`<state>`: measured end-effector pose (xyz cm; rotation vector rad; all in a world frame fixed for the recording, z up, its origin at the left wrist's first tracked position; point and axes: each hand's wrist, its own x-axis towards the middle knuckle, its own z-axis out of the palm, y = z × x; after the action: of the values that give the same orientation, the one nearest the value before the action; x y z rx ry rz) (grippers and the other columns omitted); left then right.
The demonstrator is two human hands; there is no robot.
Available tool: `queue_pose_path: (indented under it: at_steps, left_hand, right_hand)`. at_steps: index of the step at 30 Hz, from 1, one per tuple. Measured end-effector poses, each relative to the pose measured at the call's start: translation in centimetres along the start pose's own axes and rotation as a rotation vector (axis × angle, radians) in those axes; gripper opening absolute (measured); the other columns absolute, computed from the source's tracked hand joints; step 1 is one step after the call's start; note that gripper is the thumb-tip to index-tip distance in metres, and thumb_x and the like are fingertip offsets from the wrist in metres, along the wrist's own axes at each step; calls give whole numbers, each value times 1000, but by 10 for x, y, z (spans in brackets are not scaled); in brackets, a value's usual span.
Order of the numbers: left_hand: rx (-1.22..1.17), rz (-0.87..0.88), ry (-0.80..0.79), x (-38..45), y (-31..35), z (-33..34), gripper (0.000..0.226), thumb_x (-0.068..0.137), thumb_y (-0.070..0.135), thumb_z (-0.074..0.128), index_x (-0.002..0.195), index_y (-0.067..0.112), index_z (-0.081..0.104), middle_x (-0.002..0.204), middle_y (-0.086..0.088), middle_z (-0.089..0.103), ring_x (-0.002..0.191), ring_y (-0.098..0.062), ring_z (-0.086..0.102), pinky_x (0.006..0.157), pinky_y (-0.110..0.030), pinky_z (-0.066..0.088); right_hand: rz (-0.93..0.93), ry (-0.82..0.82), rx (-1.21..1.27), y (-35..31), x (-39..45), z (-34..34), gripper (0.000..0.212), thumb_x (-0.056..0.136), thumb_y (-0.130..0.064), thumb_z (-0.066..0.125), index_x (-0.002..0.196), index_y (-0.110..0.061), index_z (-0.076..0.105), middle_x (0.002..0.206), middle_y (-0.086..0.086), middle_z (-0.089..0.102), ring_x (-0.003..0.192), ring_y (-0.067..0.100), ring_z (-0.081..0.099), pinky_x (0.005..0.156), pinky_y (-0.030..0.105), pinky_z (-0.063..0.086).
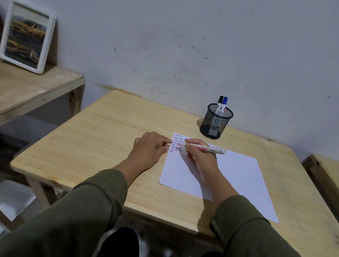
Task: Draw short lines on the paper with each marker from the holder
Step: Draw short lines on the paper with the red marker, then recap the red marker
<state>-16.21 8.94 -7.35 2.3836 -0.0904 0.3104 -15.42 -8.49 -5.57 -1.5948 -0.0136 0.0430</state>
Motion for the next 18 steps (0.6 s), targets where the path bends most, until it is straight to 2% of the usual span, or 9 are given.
queue_pose_path:
  at_steps: [3, 6, 7, 8, 9, 10, 12, 15, 18]
  left_hand:
    - [-93, -27, 29, -1, 6, -3, 17, 87, 17, 59, 99, 21, 70, 86, 3, 66, 92, -21, 62, 87, -36, 48]
    - [-437, -193, 123, 1, 15, -4, 15, 86, 8, 58, 93, 16, 69, 81, 6, 69, 75, -11, 67, 73, -14, 52]
    - [-539, -226, 162, 2, 20, -5, 16, 87, 7, 58, 91, 18, 69, 80, 8, 70, 69, -6, 67, 72, -15, 54]
    - [-620, -246, 191, 6, 24, -4, 18, 88, 8, 57, 88, 22, 69, 80, 9, 71, 66, -3, 65, 75, -23, 56]
    - [-685, -257, 209, 9, 29, -4, 21, 88, 8, 56, 85, 25, 68, 81, 8, 72, 67, -6, 65, 77, -33, 57]
    - [-744, -260, 213, 12, 35, -4, 23, 89, 8, 55, 84, 26, 67, 82, 7, 73, 72, -10, 63, 74, -36, 57]
    - [-798, -243, 208, 17, 47, -8, 22, 91, 7, 53, 87, 24, 65, 81, 9, 71, 82, -13, 59, 63, -26, 53]
    - [-816, -199, 196, 22, 62, -15, 18, 92, 8, 52, 93, 21, 65, 81, 11, 67, 85, -11, 59, 52, -10, 48]
    - [-844, -191, 183, 26, 74, -17, 17, 92, 11, 52, 95, 21, 65, 84, 5, 68, 83, -8, 60, 46, -5, 42]
  right_hand:
    - [34, 19, 86, -6, -2, -1, 7, 86, -14, 64, 85, -11, 70, 66, 4, 58, 57, 11, 52, 51, 16, 44]
    - [14, 29, 137, -17, 2, -5, 14, 91, -14, 56, 86, -9, 69, 68, 7, 58, 54, 14, 52, 49, 20, 43]
    - [-3, 23, 149, -22, 3, -7, 14, 91, -11, 55, 87, -10, 68, 69, 8, 58, 55, 14, 52, 50, 21, 43]
    - [-20, 16, 156, -28, 5, -9, 13, 91, -9, 55, 89, -10, 67, 69, 8, 58, 55, 14, 53, 50, 21, 44]
    - [-35, 9, 167, -35, 5, -10, 12, 91, -7, 54, 89, -10, 66, 69, 8, 59, 54, 13, 54, 49, 20, 44]
    - [-50, 5, 175, -41, 5, -11, 11, 90, -5, 54, 88, -9, 64, 68, 8, 58, 53, 13, 54, 48, 20, 44]
    - [-78, -7, 178, -53, 5, -13, 6, 89, -4, 55, 88, -4, 62, 67, 9, 58, 50, 13, 54, 47, 19, 43]
    - [-111, -22, 153, -67, 5, -16, 7, 87, -5, 57, 90, 0, 61, 69, 11, 58, 51, 14, 53, 47, 21, 42]
    - [-141, -31, 145, -76, 5, -19, 6, 87, -6, 58, 82, -4, 61, 71, 13, 58, 51, 16, 53, 48, 22, 42]
